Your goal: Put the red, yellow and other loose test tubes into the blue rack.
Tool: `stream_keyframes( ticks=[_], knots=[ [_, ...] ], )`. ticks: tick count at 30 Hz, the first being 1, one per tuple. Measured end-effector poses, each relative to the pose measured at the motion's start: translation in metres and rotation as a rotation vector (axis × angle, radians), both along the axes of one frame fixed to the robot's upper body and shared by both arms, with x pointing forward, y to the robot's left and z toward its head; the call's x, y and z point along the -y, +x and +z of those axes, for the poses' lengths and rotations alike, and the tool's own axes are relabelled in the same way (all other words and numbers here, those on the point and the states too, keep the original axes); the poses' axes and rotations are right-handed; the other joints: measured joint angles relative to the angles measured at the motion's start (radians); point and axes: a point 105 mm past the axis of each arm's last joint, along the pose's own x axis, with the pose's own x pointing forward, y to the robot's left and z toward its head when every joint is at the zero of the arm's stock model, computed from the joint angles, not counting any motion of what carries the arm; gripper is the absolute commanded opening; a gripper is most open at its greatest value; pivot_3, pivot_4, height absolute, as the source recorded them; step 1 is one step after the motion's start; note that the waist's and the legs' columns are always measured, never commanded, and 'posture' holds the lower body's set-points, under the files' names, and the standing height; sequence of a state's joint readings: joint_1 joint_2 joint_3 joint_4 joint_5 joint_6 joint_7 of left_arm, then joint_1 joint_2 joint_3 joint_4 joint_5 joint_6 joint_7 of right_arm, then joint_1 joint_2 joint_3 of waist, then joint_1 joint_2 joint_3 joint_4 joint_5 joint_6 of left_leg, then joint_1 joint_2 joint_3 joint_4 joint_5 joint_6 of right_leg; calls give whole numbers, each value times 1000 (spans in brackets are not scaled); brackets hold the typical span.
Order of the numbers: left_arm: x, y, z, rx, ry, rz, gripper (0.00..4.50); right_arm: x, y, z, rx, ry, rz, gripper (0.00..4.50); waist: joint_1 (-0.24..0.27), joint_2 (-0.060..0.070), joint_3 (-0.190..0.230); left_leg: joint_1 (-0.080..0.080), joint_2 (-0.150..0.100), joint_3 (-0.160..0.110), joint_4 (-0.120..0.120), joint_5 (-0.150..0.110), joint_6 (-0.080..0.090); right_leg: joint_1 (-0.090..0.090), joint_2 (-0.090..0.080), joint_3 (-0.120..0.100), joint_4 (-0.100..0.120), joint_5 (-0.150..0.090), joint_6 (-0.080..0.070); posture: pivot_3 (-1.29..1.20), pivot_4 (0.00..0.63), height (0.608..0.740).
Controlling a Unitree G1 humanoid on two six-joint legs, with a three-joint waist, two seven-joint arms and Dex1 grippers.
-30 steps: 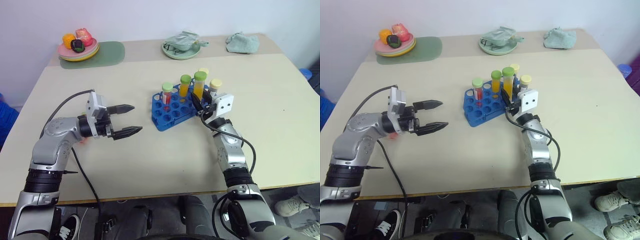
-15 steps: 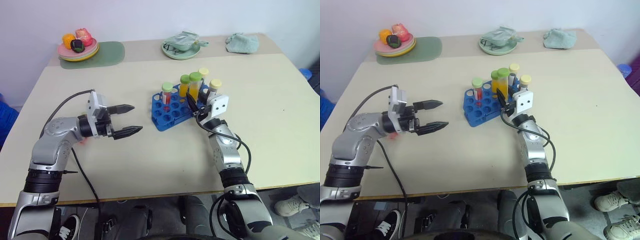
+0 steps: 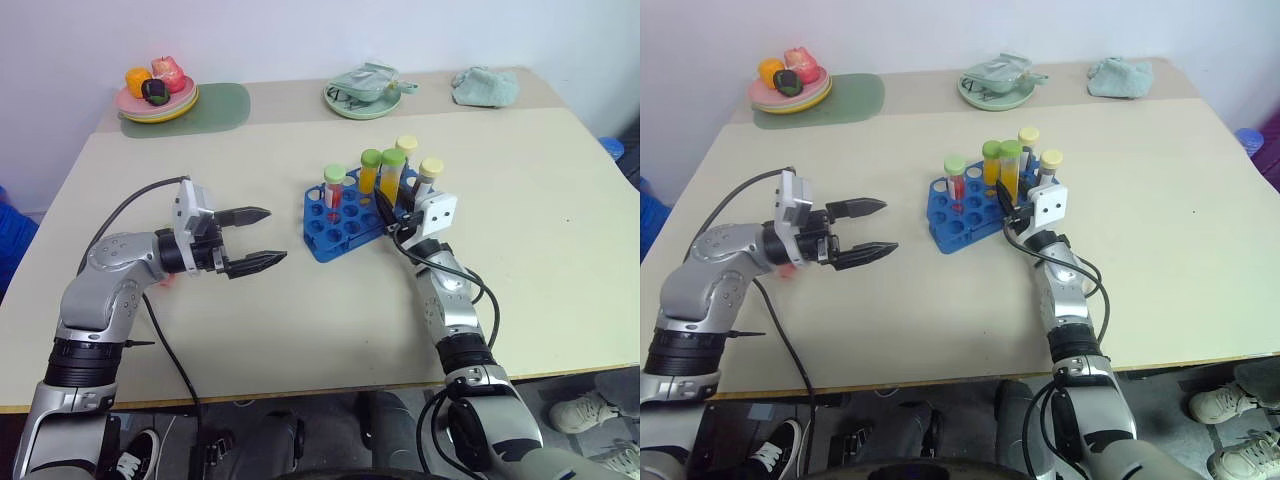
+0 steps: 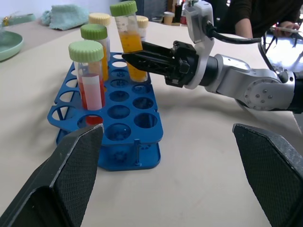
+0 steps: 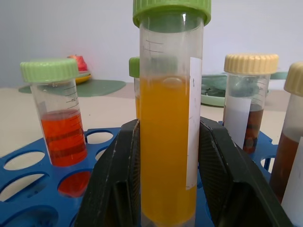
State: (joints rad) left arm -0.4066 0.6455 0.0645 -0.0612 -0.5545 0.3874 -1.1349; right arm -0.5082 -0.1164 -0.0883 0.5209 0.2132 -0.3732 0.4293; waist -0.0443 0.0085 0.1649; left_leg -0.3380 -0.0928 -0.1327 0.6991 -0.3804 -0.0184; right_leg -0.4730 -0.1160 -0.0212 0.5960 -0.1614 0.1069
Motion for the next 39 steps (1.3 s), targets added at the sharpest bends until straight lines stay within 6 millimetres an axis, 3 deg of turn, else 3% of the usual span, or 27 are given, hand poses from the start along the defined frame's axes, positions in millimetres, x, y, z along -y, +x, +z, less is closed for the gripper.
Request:
stream_keyframes(
  ticks=[1,5,13,20,27,33,39],
  knots=[
    [0,0,0,0,0,1,4500,1,-2,-1,-7,19,16,2432,0,0,0,0,0,0,0,0,0,0,0,0,0,0,0,0,150,740],
    [0,0,0,0,-2,4,4500,3,-4,-6,-23,22,18,4415,-1,0,0,0,0,0,0,0,0,0,0,0,0,0,0,0,150,740],
    [0,0,0,0,-3,5,4500,8,-16,7,40,-57,62,4467,2,0,0,0,0,0,0,0,0,0,0,0,0,0,0,0,150,740],
    [-1,-2,-2,-2,0,11,4500,48,-50,9,-5,-201,127,4467,7,0,0,0,0,0,0,0,0,0,0,0,0,0,0,0,150,740],
    [-5,2,-1,4,-2,63,4500,81,-85,36,-102,-315,337,4467,25,0,0,0,0,2,0,0,1,1,0,1,-2,0,0,0,150,740],
    [-34,14,-1,-4,121,250,4500,89,-116,47,-209,-438,598,4467,34,0,0,3,0,3,0,-1,2,5,0,1,-3,0,0,0,150,740],
    [-49,19,-1,-38,202,414,4500,86,-110,60,-163,-465,675,4467,36,-1,1,4,0,2,0,-1,2,5,0,1,-3,0,0,0,150,740]
  ],
)
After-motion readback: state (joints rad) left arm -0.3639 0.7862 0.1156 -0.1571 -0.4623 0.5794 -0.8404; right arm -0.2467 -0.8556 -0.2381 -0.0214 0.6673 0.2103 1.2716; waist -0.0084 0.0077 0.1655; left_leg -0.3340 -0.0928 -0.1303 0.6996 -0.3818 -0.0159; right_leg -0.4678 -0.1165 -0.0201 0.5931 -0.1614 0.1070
